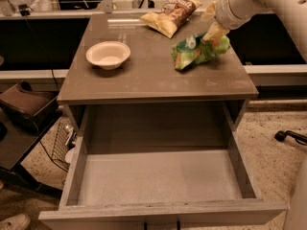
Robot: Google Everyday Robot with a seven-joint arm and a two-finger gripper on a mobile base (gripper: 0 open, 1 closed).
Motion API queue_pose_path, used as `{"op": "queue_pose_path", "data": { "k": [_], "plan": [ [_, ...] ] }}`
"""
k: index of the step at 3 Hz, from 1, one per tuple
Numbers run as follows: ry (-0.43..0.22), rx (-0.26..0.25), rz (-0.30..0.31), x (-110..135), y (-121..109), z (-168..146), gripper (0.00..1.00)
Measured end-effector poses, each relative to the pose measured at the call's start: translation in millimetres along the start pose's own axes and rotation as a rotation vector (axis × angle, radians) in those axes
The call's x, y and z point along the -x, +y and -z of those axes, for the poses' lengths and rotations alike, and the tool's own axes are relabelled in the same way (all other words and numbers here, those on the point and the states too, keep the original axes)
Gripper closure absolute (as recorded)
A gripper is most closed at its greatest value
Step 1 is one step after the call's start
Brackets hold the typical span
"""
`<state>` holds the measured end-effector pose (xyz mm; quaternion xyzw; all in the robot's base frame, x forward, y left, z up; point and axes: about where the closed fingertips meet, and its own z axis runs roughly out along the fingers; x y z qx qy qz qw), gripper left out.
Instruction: Pick green rice chip bag from paper bowl and place on counter
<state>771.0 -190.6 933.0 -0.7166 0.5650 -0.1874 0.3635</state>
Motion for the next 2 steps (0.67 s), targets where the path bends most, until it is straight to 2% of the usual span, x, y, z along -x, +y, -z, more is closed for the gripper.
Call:
{"op": "queue_pose_path", "data": {
  "k": [1, 2],
  "plan": [
    [-0.003, 0.004, 0.001, 1.4, 1.1, -3.0, 0.0],
    [-0.003, 0.005, 0.001, 1.6, 1.5, -3.7, 0.0]
  ]
}}
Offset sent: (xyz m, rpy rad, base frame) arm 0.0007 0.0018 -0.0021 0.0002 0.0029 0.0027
